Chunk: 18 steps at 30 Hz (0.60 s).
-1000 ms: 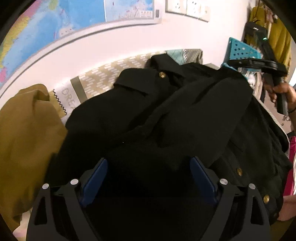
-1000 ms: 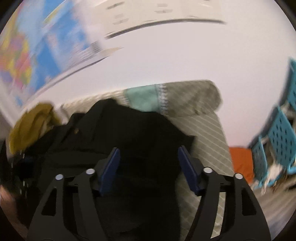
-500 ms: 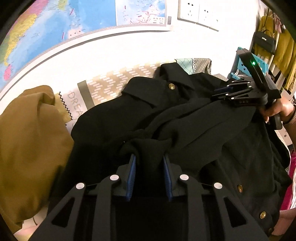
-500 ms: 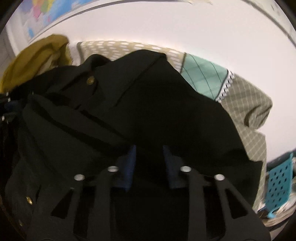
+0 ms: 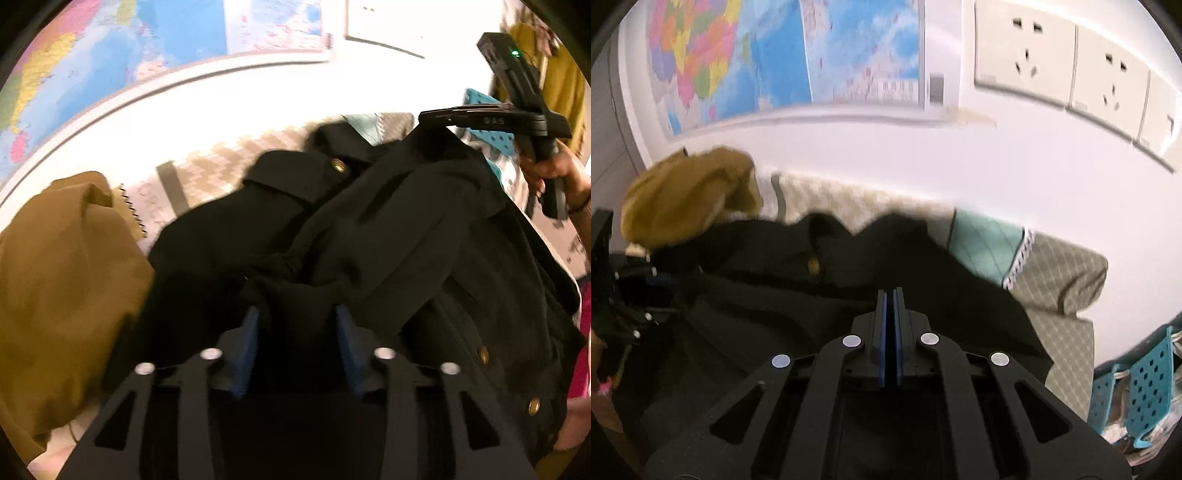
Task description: Fold large clothes
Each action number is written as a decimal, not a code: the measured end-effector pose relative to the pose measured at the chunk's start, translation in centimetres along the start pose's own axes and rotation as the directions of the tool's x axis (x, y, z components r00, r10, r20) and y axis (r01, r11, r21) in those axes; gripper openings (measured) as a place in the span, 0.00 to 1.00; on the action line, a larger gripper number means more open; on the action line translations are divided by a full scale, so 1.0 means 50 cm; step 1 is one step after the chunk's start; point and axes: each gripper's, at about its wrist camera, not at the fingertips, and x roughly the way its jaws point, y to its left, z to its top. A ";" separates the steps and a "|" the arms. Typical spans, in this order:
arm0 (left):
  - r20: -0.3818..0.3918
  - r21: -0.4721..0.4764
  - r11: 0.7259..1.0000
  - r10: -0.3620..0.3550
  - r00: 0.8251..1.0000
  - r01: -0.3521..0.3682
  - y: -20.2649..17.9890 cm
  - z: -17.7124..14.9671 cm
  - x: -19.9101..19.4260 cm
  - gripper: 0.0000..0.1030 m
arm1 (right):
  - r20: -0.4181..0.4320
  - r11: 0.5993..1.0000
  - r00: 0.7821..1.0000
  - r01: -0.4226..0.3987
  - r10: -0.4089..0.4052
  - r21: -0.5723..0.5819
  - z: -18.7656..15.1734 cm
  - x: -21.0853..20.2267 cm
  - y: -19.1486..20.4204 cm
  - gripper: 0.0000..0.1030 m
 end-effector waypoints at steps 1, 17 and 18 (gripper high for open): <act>0.016 -0.018 0.999 0.029 0.999 -0.029 0.007 0.006 -0.004 0.29 | 0.019 1.000 1.000 -0.014 0.014 0.002 0.014 0.000 0.005 0.03; 0.052 -0.004 0.994 0.111 0.992 -0.111 0.033 -0.009 -0.042 0.66 | 0.055 0.974 0.998 0.016 -0.030 0.227 -0.078 -0.048 -0.067 0.52; 0.047 -0.003 0.994 0.108 0.993 -0.108 0.030 -0.011 -0.039 0.66 | 0.040 0.979 0.999 0.027 -0.036 0.203 -0.088 -0.049 -0.055 0.51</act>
